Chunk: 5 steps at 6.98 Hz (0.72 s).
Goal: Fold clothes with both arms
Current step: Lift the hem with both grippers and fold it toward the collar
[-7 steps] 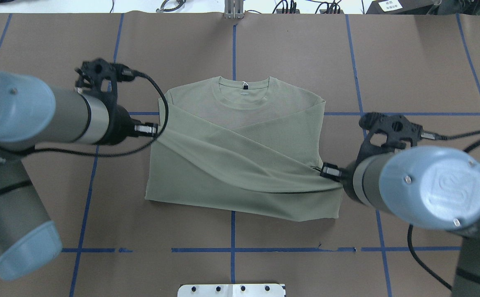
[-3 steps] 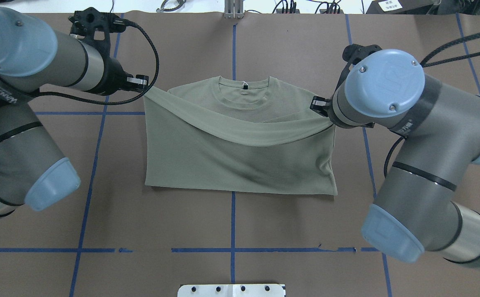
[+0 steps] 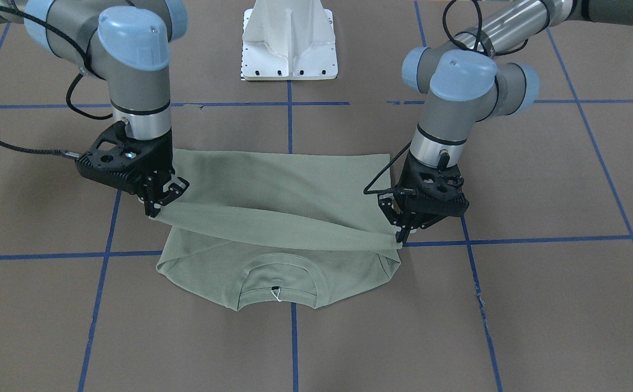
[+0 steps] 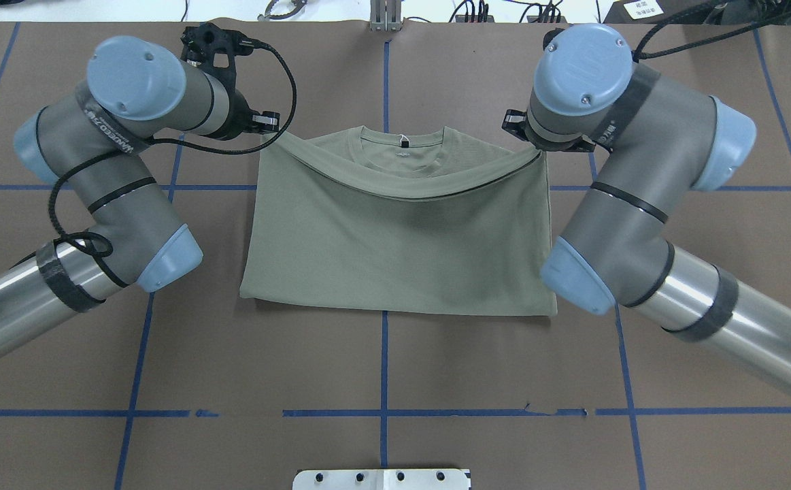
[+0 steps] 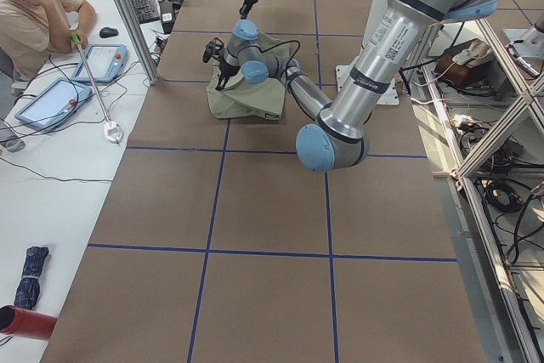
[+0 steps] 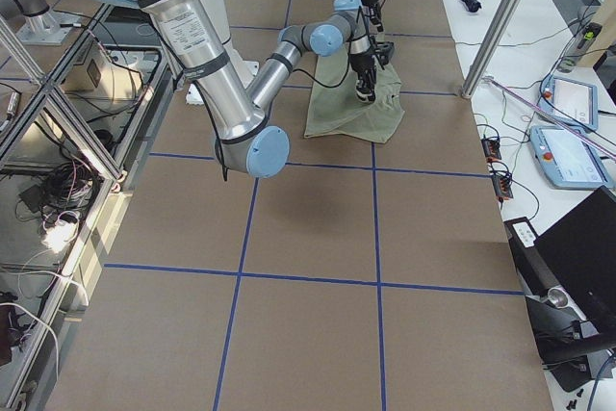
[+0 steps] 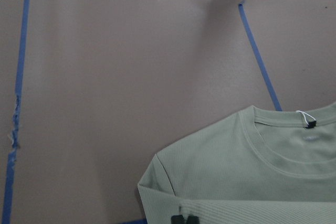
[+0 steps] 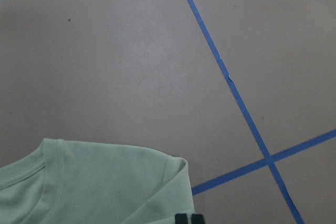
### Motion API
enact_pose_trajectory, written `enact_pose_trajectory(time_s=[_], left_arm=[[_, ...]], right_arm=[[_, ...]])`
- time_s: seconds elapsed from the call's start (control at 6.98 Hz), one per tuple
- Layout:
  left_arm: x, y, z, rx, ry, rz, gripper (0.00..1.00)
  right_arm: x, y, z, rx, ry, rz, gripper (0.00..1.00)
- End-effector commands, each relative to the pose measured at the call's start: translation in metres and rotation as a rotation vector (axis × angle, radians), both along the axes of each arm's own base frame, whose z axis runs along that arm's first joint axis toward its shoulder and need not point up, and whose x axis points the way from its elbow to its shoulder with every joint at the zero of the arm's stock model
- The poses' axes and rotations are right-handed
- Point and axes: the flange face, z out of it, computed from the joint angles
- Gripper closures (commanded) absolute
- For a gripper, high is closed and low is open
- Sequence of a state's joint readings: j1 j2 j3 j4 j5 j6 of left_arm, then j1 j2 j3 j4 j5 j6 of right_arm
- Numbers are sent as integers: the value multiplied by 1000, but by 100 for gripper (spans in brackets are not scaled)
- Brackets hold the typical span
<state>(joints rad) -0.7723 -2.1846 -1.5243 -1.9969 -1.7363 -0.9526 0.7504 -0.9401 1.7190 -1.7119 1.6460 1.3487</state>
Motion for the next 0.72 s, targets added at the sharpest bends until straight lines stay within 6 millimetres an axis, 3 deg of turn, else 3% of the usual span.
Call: enact_pose_trajectory(time_s=[0.0, 0.43, 0.57], left_arm=[[20, -20, 34, -2, -22, -14, 100], [30, -21, 47, -9, -41, 1, 100], [30, -20, 48, 17, -58, 22, 62]], right_arm=[[-37, -63, 48, 7, -1, 16, 100], [-46, -74, 74, -2, 34, -5, 100], [-46, -72, 81, -7, 40, -8, 1]])
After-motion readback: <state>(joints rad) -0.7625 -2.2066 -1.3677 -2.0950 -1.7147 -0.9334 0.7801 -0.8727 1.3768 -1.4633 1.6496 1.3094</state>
